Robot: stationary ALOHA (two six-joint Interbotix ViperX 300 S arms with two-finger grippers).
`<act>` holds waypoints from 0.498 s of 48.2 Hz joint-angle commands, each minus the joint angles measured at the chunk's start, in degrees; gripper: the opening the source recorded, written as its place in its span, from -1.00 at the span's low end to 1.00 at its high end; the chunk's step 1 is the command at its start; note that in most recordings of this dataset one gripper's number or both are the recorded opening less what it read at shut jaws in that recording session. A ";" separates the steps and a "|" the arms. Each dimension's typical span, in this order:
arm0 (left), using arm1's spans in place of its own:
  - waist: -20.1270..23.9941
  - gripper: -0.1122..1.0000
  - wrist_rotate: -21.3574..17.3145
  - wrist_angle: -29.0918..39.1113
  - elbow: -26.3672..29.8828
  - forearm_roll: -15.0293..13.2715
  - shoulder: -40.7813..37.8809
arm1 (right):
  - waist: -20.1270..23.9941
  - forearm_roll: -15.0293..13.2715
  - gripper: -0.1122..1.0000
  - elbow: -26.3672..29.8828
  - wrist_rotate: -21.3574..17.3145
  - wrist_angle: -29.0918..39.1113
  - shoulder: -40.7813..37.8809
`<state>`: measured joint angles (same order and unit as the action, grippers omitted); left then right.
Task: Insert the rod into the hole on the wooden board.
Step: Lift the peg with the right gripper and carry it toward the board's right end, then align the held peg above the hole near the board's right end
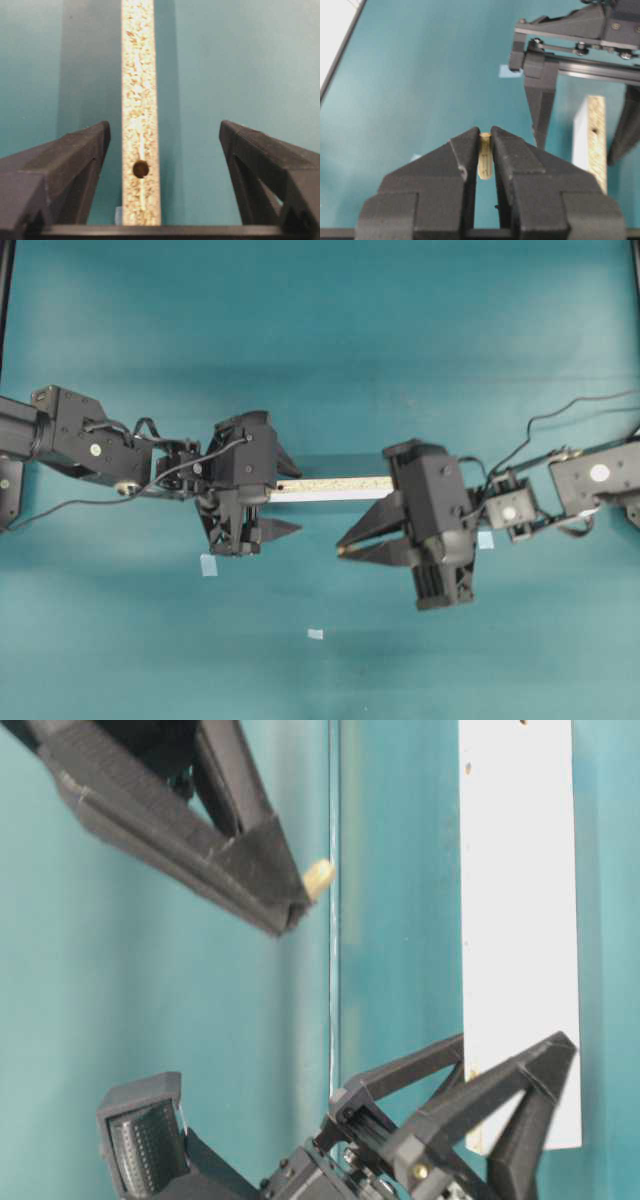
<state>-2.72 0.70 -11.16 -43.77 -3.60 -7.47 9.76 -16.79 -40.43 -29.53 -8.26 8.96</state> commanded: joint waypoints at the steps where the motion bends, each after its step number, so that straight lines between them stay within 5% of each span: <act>1: 0.44 0.80 0.09 -0.53 0.88 0.00 0.70 | -1.14 -0.18 -0.62 -0.53 0.53 -1.49 1.93; 10: 0.44 0.56 0.00 -0.53 0.97 0.00 0.62 | -3.16 -0.18 -0.62 -3.34 1.49 -6.94 2.72; 24: 0.70 0.53 -0.09 -0.18 0.09 0.00 0.62 | -5.01 0.00 -0.62 -6.06 4.13 -12.74 2.99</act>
<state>-2.37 0.70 -11.25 -43.86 -3.60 -7.56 5.27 -16.79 -46.41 -25.66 -19.51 10.72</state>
